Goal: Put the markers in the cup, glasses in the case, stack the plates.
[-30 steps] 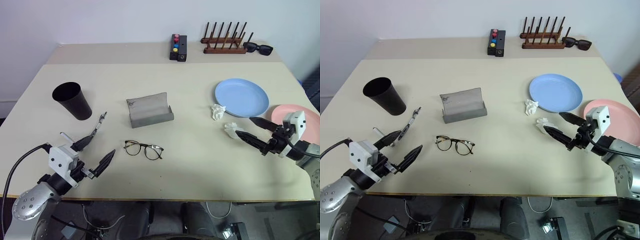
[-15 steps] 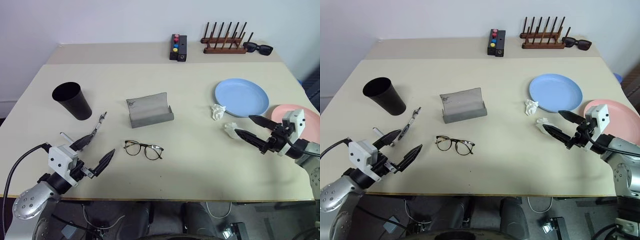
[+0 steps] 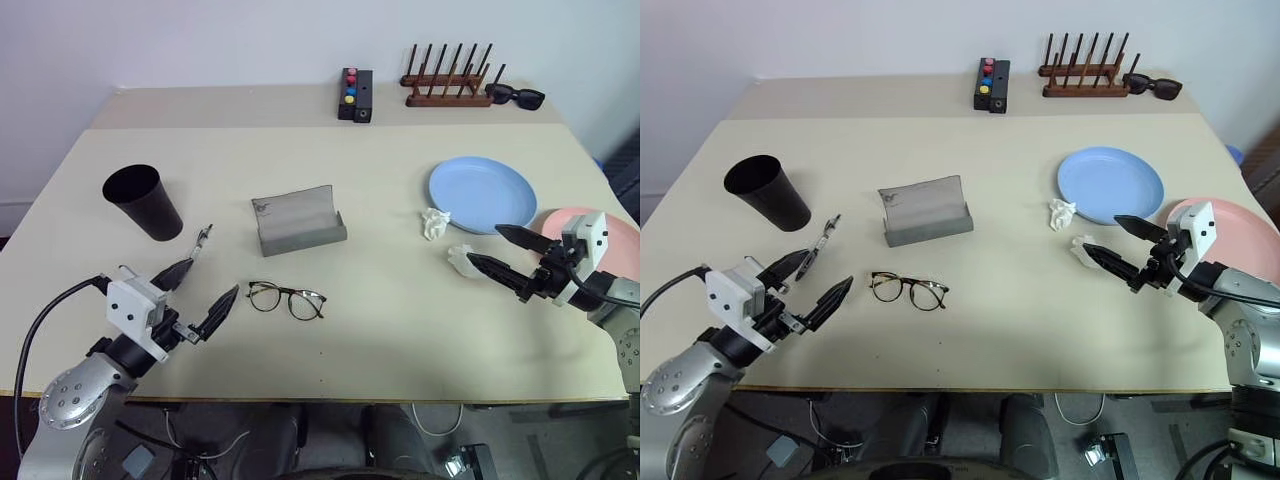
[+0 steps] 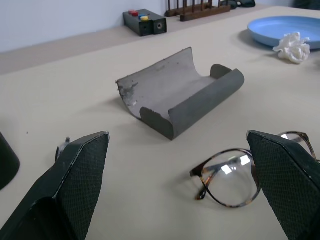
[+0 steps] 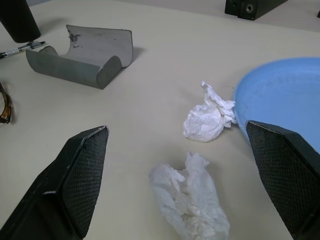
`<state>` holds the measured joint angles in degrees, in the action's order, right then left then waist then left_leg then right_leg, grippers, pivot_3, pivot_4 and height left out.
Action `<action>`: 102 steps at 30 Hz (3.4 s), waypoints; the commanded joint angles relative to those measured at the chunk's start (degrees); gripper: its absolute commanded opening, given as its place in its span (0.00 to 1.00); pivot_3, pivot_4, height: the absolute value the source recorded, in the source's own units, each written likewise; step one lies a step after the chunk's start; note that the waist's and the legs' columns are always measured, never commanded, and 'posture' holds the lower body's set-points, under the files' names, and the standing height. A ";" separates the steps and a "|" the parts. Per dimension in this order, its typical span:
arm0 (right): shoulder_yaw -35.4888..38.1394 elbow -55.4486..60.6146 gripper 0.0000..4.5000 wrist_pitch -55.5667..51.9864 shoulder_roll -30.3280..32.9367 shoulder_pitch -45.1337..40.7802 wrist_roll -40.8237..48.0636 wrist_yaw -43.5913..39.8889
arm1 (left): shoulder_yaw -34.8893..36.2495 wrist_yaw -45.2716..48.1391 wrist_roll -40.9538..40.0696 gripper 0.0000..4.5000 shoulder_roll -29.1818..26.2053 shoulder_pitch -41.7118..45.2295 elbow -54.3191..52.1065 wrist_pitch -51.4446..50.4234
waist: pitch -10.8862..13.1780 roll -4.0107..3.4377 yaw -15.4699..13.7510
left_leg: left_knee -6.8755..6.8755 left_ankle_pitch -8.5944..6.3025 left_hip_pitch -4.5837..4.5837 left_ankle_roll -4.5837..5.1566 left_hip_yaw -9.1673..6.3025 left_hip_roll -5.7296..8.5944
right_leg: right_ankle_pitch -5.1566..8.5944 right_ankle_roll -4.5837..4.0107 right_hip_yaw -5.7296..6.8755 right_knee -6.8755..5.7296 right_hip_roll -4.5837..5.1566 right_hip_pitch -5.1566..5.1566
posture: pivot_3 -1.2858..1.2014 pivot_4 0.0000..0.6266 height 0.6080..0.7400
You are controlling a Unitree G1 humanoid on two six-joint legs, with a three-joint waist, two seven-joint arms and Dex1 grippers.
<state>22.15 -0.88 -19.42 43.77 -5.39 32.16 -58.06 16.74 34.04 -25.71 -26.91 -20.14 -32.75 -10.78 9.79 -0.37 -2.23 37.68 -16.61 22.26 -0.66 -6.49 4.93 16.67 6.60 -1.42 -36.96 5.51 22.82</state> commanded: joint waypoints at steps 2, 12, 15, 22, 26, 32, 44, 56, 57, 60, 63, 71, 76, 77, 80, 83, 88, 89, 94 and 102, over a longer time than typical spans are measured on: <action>1.45 1.90 0.99 0.16 0.64 0.78 0.43 0.43 | 0.92 1.09 -0.73 1.00 -0.78 0.35 -0.39 0.83 | 0.00 0.00 0.03 | 0.01 0.00 0.00 0.00 0.00 0.00 | 0.00 0.00 0.00 0.00 0.00 -0.01 | 0.52 0.24 1.00; 2.00 1.82 0.99 0.65 1.25 1.38 0.26 0.34 | -1.37 1.04 -0.13 1.00 0.13 1.17 -0.03 0.59 | 0.00 0.00 0.09 | 0.00 0.00 0.00 0.00 0.00 0.00 | 0.00 0.00 0.00 0.00 0.00 0.01 | 0.52 0.24 1.00; 2.14 1.87 0.99 0.75 1.37 1.15 0.37 0.47 | -2.04 0.94 -0.14 1.00 -0.11 1.35 -0.21 0.12 | 0.00 0.00 0.06 | 0.00 0.00 0.00 0.00 0.00 0.01 | 0.00 0.00 0.00 0.00 0.01 0.00 | 0.52 0.24 1.00; 2.17 2.29 0.99 1.58 0.92 1.43 0.25 0.89 | -2.35 1.65 -0.33 1.00 -1.18 4.78 1.83 -0.25 | 0.00 -0.01 0.09 | 0.00 0.00 0.00 0.00 0.00 0.01 | 0.00 0.00 0.01 -0.01 -0.01 0.00 | 0.52 0.24 1.00; 1.89 1.88 0.99 2.10 0.65 1.36 0.13 1.21 | -2.11 2.42 -0.42 1.00 -1.35 5.50 2.91 0.16 | 0.00 -0.01 0.11 | 0.00 0.00 0.00 0.00 0.00 0.02 | -0.01 0.01 0.02 -0.01 -0.01 0.02 | 0.52 0.24 1.00; 1.26 0.95 0.99 2.55 0.71 0.35 -0.05 1.05 | -1.45 1.54 -1.09 1.00 -1.27 5.10 0.42 -1.09 | 0.00 -0.01 0.12 | 0.00 0.00 0.00 0.00 0.00 0.01 | -0.01 0.01 0.01 -0.01 0.00 0.01 | 0.52 0.24 1.00; -0.54 -2.54 0.99 3.64 0.48 -3.13 -1.10 -0.17 | 0.51 -3.98 -2.09 1.00 -0.40 5.59 -2.44 -5.14 | 0.00 -0.01 0.12 | 0.00 0.00 0.00 0.00 0.00 0.01 | -0.01 0.01 0.02 -0.01 -0.01 0.02 | 0.52 0.24 1.00; -1.74 -4.45 0.99 4.70 0.23 -4.98 -1.83 -1.22 | 2.04 -23.43 0.52 1.00 0.70 8.42 -8.15 -26.09 | 0.00 0.00 0.11 | 0.01 0.01 0.00 -0.02 -0.01 0.03 | -0.08 0.14 0.01 -0.05 -0.02 0.03 | 0.52 0.24 1.00; -1.74 -4.29 0.99 4.68 0.20 -4.89 -1.80 -1.25 | 2.35 -23.91 -0.24 1.00 0.56 8.59 -8.51 -28.23 | 0.00 0.00 0.11 | 0.01 0.01 0.00 -0.02 -0.01 0.03 | -0.08 0.14 0.01 -0.06 -0.03 0.03 | 0.52 0.24 1.00; -1.99 -4.27 0.99 4.73 0.06 -4.85 -1.79 -1.34 | 5.11 -25.95 -3.92 1.00 0.52 10.90 -8.68 -35.86 | 0.00 0.01 0.04 | 0.02 0.02 0.00 -0.03 -0.01 0.04 | -0.08 0.14 0.02 -0.08 -0.03 0.04 | 0.52 0.24 1.00; -2.21 -4.41 0.99 4.81 -0.06 -4.91 -1.81 -1.38 | 7.66 -27.27 -5.79 1.00 -0.79 14.36 -8.16 -41.94 | 0.00 0.01 0.08 | 0.03 0.03 0.00 -0.04 -0.03 0.05 | -0.08 0.14 0.03 -0.09 -0.03 0.04 | 0.52 0.24 1.00; -2.15 -4.24 0.99 5.00 0.00 -4.53 -1.83 -1.50 | 7.58 -27.76 -5.68 1.00 -8.00 25.15 -2.43 -54.98 | 0.00 0.01 0.15 | 0.02 0.17 0.00 -0.30 -0.06 0.07 | -0.08 0.15 0.03 -0.14 -0.05 0.08 | 0.52 0.24 1.00; -1.76 -3.68 0.99 4.99 0.08 -3.88 -1.72 -1.38 | 5.66 -25.06 -5.85 1.00 -10.85 27.43 2.38 -58.95 | 0.00 0.01 0.52 | -0.04 0.19 0.01 -0.33 -0.04 0.07 | -0.08 0.15 0.00 -0.15 -0.04 0.16 | 0.52 0.24 1.00; -1.63 -3.50 0.99 4.97 0.13 -3.65 -1.66 -1.36 | 5.78 -24.93 -6.34 1.00 -10.50 28.46 3.22 -60.37 | 0.01 0.02 0.57 | -0.04 0.19 0.02 -0.33 -0.04 0.07 | -0.08 0.15 0.00 -0.15 -0.04 0.17 | 0.52 0.24 1.00; -1.31 -2.77 0.99 4.68 0.23 -3.01 -1.44 -1.15 | 4.26 -24.11 -6.15 1.00 -10.79 31.01 5.87 -62.19 | 0.01 0.02 0.34 | -0.03 0.19 0.04 -0.33 -0.05 0.08 | -0.08 0.15 0.01 -0.16 -0.02 0.18 | 0.52 0.24 1.00; -0.83 -1.67 0.99 4.27 0.31 -2.15 -1.00 -0.93 | 4.13 -22.98 -5.88 1.00 -10.66 31.76 6.60 -62.04 | 0.01 0.02 0.39 | -0.03 0.20 0.05 -0.35 -0.05 0.09 | -0.09 0.17 0.00 -0.17 -0.01 0.20 | 0.52 0.24 1.00; -0.23 -0.27 0.99 3.43 0.80 -0.90 0.06 -1.50 | 3.23 -21.46 -5.30 1.00 -11.08 31.86 7.54 -61.74 | 0.01 0.02 0.65 | -0.06 0.22 0.08 -0.39 -0.05 0.09 | -0.09 0.17 -0.01 -0.18 0.00 0.26 | 0.52 0.24 1.00; -0.09 -0.10 0.99 3.48 0.96 -0.67 0.33 -1.99 | 2.93 -21.29 -5.15 1.00 -11.05 31.92 7.64 -61.67 | 0.01 0.02 0.69 | -0.06 0.22 0.08 -0.39 -0.05 0.09 | -0.09 0.17 -0.01 -0.18 0.00 0.26 | 0.52 0.24 1.00; 1.03 1.52 0.99 3.73 1.14 0.26 2.51 -4.71 | 2.21 -20.98 -4.75 1.00 -10.68 32.53 8.25 -61.79 | 0.01 0.03 0.96 | -0.06 0.22 0.09 -0.38 -0.06 0.09 | -0.09 0.17 -0.01 -0.19 0.00 0.26 | 0.52 0.24 1.00; 2.89 4.94 0.99 5.57 -0.15 1.51 5.39 -7.30 | 0.57 -20.85 -3.82 1.00 -9.60 34.10 9.88 -61.85 | 0.01 0.03 1.51 | -0.06 0.21 0.09 -0.38 -0.06 0.10 | -0.10 0.18 -0.01 -0.20 0.01 0.26 | 0.52 0.24 1.00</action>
<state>23.38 2.07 -15.14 43.75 -4.30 36.28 -64.62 16.97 13.02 -30.32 -36.10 13.34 -22.45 -73.11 9.80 -0.34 -0.72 37.63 -16.39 22.36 -1.04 -6.55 5.02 16.57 6.78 -1.43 -37.16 5.52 23.09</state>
